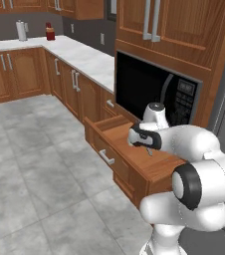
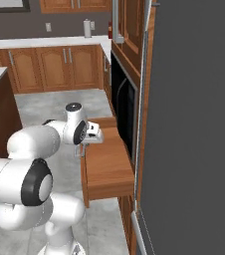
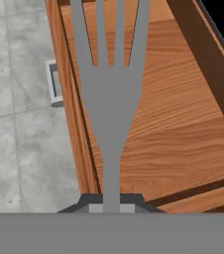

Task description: Pick up the metallic utensils from the counter and place them in the open drawer. Make sure not to pick up any wooden utensils.

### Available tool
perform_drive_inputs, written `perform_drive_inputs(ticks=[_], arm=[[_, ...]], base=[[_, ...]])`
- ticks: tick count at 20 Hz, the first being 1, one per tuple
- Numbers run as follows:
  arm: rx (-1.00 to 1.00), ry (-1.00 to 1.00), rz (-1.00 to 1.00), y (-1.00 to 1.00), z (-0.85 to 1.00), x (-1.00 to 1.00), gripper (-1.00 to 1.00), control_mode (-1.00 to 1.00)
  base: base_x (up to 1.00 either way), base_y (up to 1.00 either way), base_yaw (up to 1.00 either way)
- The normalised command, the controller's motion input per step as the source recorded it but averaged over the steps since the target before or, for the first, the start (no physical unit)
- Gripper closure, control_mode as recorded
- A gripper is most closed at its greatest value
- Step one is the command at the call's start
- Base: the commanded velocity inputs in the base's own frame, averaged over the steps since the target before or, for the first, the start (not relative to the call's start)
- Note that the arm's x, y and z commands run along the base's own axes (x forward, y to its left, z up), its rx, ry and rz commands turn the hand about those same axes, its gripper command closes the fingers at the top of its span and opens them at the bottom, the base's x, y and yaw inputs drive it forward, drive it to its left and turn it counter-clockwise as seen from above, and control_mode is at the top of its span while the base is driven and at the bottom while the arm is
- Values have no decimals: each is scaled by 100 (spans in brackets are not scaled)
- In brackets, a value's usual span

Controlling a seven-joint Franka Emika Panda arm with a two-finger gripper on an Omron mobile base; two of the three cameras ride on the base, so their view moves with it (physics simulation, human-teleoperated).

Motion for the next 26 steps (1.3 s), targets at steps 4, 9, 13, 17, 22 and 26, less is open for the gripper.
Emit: perform_drive_inputs(ticks=[4,9,13,17,22,26], arm=[[-3,8,0,0,-20,64,100,-100],[-1,3,0,-10,-33,47,100,-100],[0,4,0,-24,-29,30,100,-100],[0,10,0,-10,-38,38,100,-100],[-1,3,11,-2,-43,55,100,-100],[-1,11,8,-31,-29,52,100,-100]], base=[[0,0,0],[0,0,0],[0,0,0],[0,0,0],[0,0,0],[0,0,0]])
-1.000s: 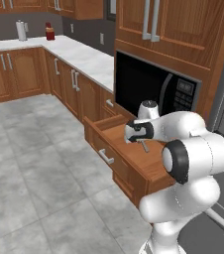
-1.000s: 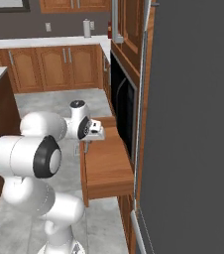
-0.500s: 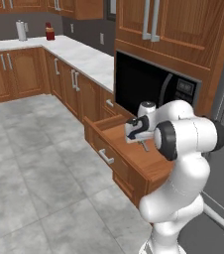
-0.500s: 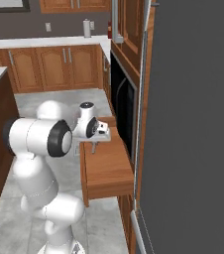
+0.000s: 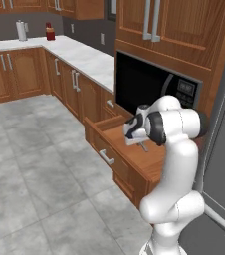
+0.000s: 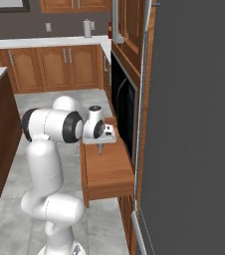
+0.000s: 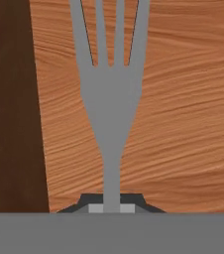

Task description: Pick up the metallic utensils from the counter and place them in the open drawer. Make sure not to pick up any wooden utensils.

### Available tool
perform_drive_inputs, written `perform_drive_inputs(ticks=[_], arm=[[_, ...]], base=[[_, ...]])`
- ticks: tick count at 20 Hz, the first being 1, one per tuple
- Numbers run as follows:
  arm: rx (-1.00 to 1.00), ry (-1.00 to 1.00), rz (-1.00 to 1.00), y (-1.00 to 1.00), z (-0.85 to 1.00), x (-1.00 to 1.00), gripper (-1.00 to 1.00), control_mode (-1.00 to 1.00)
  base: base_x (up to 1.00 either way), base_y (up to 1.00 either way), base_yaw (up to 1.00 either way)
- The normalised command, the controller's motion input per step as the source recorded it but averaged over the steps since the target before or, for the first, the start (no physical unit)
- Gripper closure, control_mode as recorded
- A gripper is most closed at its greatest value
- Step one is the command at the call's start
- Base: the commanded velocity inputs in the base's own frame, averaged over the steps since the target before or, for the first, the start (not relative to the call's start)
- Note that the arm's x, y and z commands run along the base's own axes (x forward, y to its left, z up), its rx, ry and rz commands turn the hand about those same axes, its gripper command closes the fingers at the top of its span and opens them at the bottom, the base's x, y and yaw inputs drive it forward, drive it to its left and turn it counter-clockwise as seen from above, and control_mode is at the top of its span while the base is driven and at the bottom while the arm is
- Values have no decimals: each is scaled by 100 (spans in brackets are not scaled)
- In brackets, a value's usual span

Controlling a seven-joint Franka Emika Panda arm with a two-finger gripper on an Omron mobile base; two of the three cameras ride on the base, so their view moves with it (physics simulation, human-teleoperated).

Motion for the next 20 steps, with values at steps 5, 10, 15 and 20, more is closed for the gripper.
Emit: perform_drive_inputs(ticks=[5,10,15,20], arm=[[-1,8,3,-4,-28,34,100,-100],[-1,1,0,0,-40,16,100,-100],[-1,0,0,0,-51,15,100,-100],[-1,0,2,0,-52,17,100,-100]], base=[[0,0,0],[0,0,0],[0,0,0],[0,0,0]])
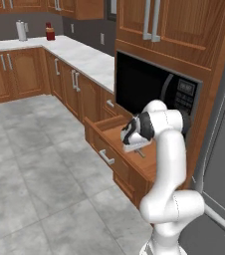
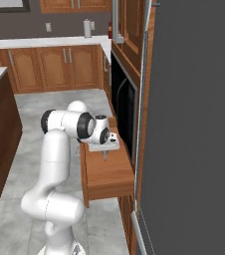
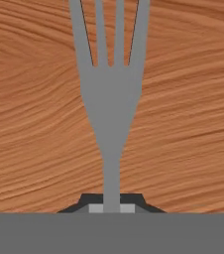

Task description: Pick up the metallic utensils from the counter and place them in the open drawer. Make sure not to pick up any wooden utensils.

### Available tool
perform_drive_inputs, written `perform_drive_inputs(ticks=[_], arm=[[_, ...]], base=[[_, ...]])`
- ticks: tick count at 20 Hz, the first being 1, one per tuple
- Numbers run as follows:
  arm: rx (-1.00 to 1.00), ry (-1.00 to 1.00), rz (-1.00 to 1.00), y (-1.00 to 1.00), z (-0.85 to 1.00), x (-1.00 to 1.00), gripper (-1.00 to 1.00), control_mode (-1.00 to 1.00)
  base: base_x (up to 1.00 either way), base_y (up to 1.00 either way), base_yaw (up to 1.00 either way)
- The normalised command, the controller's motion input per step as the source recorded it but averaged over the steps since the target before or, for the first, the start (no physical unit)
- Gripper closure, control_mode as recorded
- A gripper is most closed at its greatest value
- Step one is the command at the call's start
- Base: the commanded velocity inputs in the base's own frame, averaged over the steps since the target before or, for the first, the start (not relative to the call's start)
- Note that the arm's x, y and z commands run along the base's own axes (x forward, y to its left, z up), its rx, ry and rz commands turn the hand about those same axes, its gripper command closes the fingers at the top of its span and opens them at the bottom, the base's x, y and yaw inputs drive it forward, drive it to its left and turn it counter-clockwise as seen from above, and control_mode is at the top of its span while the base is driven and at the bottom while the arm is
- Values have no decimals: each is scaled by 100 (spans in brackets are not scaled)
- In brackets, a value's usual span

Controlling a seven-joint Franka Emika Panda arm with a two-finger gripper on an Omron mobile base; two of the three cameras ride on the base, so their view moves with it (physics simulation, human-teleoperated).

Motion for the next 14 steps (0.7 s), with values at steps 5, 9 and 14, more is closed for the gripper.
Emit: perform_drive_inputs(ticks=[5,9,14], arm=[[0,0,2,0,-42,12,100,-100],[0,0,0,0,-32,14,100,-100],[0,0,1,0,-17,10,100,-100]], base=[[0,0,0],[0,0,0],[0,0,0]])
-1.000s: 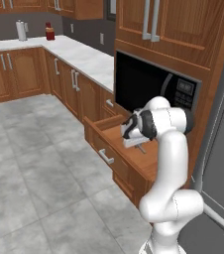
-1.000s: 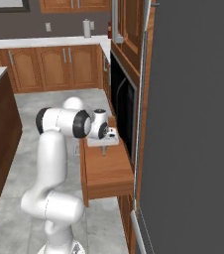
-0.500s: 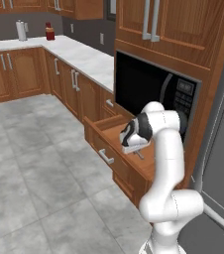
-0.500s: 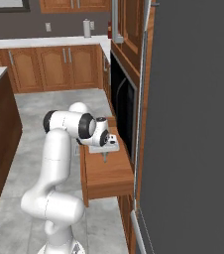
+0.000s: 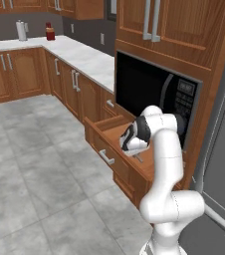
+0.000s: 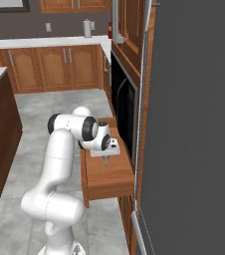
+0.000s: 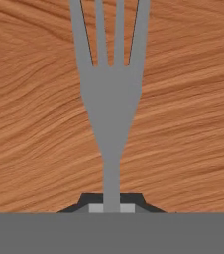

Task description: Pick up the metallic utensils from the counter and place them in the open drawer. Make sure not to pick up any wooden utensils.

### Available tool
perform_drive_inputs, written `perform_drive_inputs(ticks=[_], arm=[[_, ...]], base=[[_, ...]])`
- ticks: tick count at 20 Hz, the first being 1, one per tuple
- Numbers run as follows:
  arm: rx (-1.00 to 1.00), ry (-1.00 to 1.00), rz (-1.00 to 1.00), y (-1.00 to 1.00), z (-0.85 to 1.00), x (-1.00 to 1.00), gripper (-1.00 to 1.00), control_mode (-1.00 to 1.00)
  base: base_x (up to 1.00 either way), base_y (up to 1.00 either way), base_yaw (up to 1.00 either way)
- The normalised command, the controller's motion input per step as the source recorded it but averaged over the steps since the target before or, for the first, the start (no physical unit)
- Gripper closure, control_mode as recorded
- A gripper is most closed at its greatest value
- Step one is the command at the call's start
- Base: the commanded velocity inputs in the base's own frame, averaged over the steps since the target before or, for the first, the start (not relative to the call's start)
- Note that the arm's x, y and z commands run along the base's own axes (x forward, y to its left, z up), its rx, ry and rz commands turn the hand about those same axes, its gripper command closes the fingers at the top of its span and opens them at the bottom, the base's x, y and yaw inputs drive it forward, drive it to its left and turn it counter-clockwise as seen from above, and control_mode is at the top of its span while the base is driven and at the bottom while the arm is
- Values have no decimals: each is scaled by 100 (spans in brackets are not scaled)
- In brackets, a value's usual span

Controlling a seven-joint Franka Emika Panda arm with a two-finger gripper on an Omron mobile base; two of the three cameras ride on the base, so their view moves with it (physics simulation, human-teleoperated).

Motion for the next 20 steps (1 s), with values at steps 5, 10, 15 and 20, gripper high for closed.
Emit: perform_drive_inputs(ticks=[5,10,15,20], arm=[[0,0,0,0,-15,7,-100,-100],[0,0,0,0,3,2,-100,-100],[-2,1,0,0,51,-3,-100,-100],[0,2,-1,-9,72,-5,-100,-100]], base=[[0,0,0],[0,0,0],[0,0,0],[0,0,0]])
